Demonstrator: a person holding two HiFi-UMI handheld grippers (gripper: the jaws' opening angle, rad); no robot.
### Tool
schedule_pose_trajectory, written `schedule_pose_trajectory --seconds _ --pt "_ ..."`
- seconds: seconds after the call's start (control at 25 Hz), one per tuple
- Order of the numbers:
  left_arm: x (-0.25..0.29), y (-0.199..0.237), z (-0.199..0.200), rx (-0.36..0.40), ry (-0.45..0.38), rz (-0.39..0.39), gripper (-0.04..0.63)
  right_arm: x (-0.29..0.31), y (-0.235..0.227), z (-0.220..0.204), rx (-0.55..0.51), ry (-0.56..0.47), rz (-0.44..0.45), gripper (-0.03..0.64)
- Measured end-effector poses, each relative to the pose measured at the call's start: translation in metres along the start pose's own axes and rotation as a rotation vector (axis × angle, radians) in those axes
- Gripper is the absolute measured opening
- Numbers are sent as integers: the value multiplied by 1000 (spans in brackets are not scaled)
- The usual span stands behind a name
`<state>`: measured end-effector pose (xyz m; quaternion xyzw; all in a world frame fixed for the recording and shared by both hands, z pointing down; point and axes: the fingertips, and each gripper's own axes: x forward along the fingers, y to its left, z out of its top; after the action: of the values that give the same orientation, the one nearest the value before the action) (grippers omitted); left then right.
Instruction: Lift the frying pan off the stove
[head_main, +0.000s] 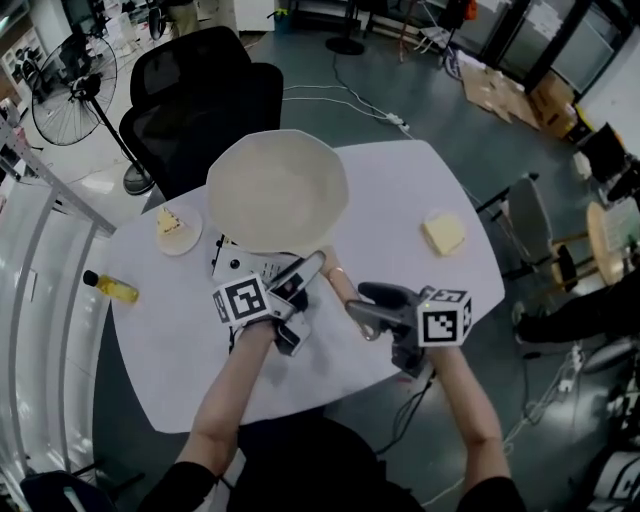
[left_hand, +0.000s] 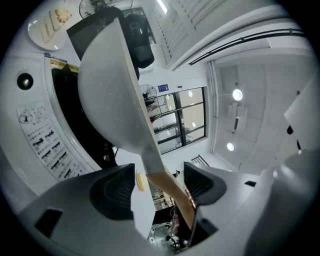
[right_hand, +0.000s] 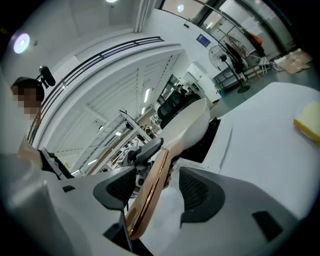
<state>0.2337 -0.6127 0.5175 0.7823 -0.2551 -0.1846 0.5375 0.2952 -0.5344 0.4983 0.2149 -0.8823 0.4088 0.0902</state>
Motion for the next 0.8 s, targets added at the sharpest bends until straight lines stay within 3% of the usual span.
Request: schedule_pose_trajectory --seconds 0.16,0.36,0.44,0.56,0.72,0.8 --pt "21 -7 1 -86 24 -84 288 13 3 2 56 43 88 263" --pt "42 1 -1 -65 71 -99 287 26 4 1 100 74 143 175" --pt "46 -1 0 -93 70 -121 239 27 3 -1 129 82 166 170" --pt "47 -9 -1 -164 59 -144 225 26 0 -3 157 77 169 161" --pt "46 -2 -3 -122 82 -117 225 23 -7 -5 171 62 145 156" --pt "42 8 -4 -75 113 -66 227 25 -8 -9 155 68 137 155"
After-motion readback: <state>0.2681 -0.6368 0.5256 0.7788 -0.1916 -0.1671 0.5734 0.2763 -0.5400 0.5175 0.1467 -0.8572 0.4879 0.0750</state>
